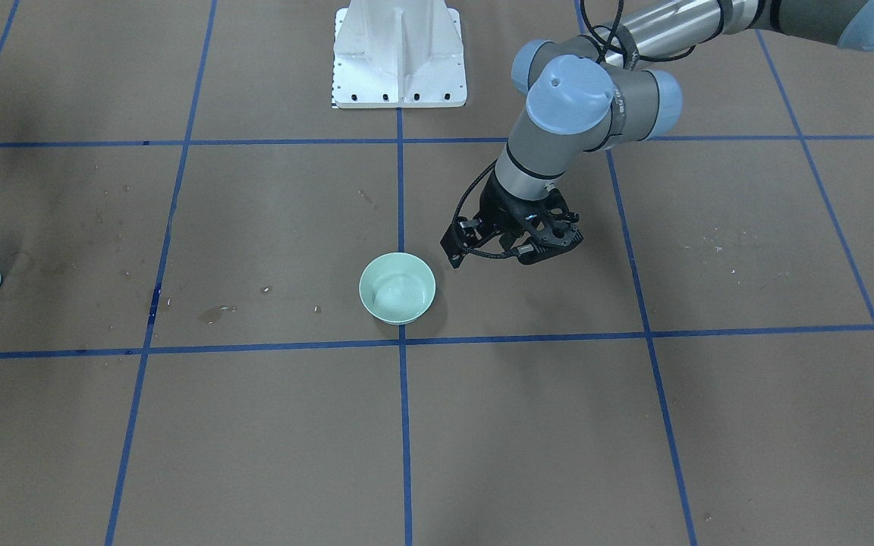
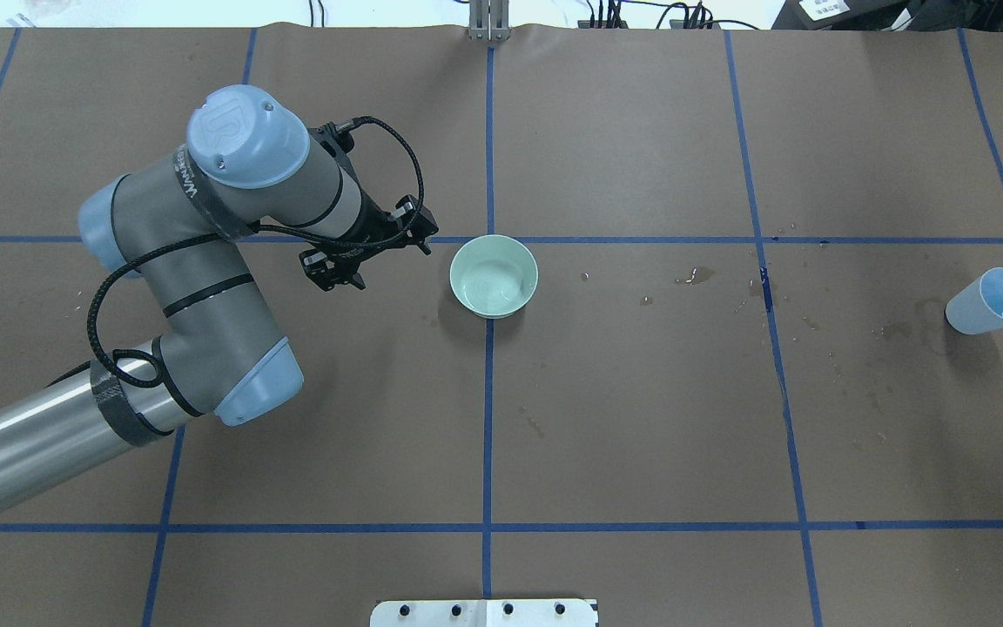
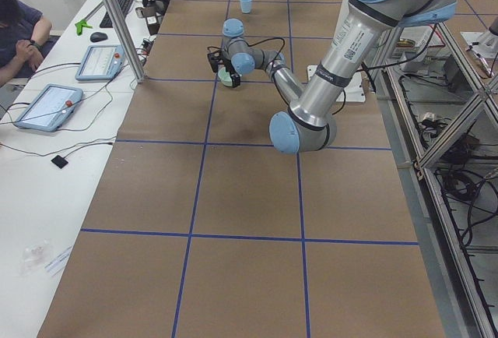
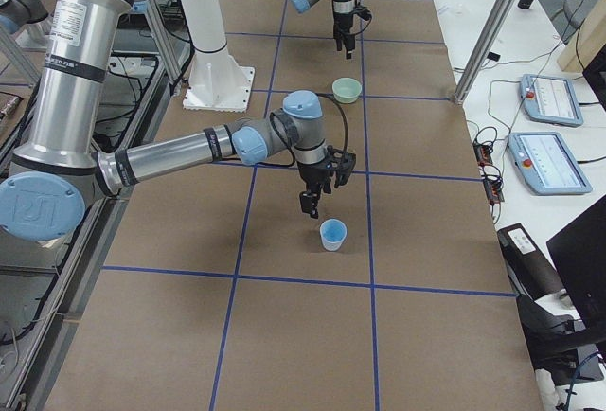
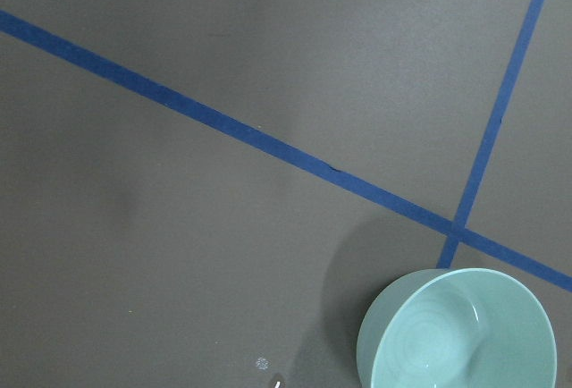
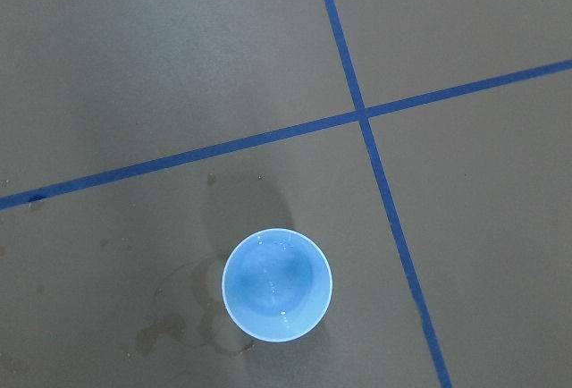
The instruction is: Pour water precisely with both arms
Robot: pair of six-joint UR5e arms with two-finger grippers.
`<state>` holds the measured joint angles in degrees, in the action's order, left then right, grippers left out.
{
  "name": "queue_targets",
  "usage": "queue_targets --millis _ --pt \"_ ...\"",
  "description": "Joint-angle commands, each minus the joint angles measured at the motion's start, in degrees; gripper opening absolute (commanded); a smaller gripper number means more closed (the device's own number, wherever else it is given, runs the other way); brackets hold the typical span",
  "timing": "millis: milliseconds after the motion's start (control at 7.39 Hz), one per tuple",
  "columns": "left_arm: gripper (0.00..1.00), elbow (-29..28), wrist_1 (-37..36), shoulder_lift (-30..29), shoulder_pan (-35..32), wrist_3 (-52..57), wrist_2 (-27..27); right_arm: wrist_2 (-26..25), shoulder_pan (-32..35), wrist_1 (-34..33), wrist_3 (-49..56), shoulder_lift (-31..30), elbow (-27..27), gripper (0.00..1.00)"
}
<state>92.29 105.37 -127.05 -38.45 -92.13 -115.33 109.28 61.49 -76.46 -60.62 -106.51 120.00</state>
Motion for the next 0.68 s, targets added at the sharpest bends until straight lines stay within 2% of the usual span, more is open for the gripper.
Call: queue_targets --millis 0,271,541 --pt "1.0 1.66 -0.25 1.36 -0.22 -0.07 0.01 -12.82 -13.62 5.45 -16.85 -3.7 1.2 0.98" --pt "1.0 2.46 -0.51 2.16 -0.22 0.02 0.01 -24.49 -21.37 5.45 -24.34 -5.71 1.03 0.98" --pt "1.0 2.46 -0.51 2.33 -0.22 0.02 0.01 -34.88 -24.56 5.1 -27.25 -6.96 0.33 0.97"
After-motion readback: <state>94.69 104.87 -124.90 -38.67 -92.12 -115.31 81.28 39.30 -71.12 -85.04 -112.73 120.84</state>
